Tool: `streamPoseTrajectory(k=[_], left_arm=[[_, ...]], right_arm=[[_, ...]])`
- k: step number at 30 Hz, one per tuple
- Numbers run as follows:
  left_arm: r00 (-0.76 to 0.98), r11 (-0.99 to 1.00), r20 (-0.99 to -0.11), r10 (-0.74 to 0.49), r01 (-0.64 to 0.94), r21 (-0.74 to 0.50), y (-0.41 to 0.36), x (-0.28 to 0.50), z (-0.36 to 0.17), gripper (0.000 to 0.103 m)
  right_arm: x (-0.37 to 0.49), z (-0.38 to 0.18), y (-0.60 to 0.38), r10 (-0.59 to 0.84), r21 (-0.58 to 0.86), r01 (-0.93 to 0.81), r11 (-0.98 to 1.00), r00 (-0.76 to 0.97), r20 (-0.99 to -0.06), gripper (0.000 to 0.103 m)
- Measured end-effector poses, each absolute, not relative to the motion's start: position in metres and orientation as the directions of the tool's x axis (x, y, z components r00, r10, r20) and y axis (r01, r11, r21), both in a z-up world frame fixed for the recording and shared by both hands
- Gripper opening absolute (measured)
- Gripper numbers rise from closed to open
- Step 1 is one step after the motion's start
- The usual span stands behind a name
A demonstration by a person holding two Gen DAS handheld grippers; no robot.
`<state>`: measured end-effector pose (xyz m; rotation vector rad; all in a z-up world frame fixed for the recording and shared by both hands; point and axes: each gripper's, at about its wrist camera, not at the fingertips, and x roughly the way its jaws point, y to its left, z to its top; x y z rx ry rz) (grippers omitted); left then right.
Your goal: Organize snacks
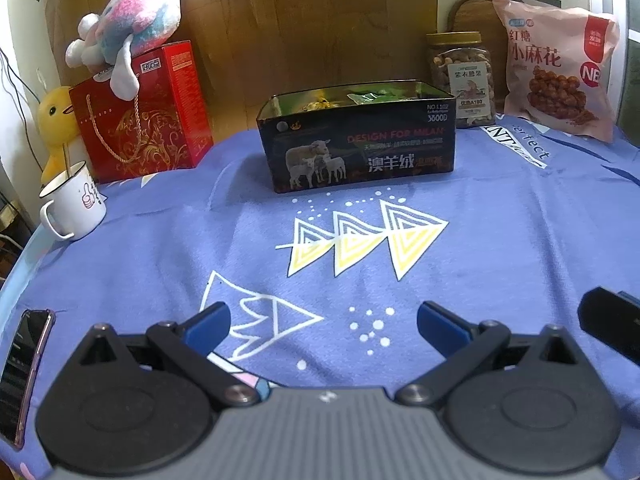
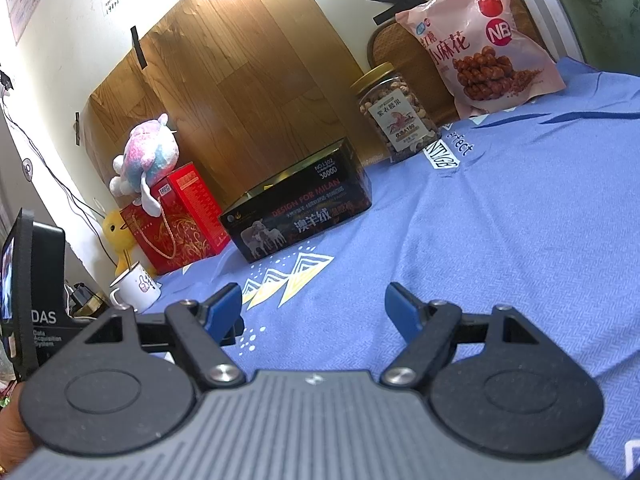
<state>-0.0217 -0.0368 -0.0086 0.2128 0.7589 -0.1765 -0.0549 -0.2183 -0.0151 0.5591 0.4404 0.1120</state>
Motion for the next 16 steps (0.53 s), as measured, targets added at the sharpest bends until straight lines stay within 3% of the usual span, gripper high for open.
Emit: streamPoseTrajectory(k=[8, 16], left_arm=[[0.704, 0.963, -0.703, -0.101, 0.246, 0.108, -0.0371, -0.0213, -0.0072, 0.103], [0.706, 0.947, -0.676, -0.213, 0.318, 0.034, -0.0365, -0.0279, 0.0008, 0.103]], right_arm=[[-0.0551, -0.0151, -0.2185, 0.220, 0.535, 0.015, 0.845, 0.901, -0.373, 0.081], [-0.0557, -0.0134, -0.2202, 0.215, 0.531, 0.013, 0.848, 0.905, -0.366, 0.081]])
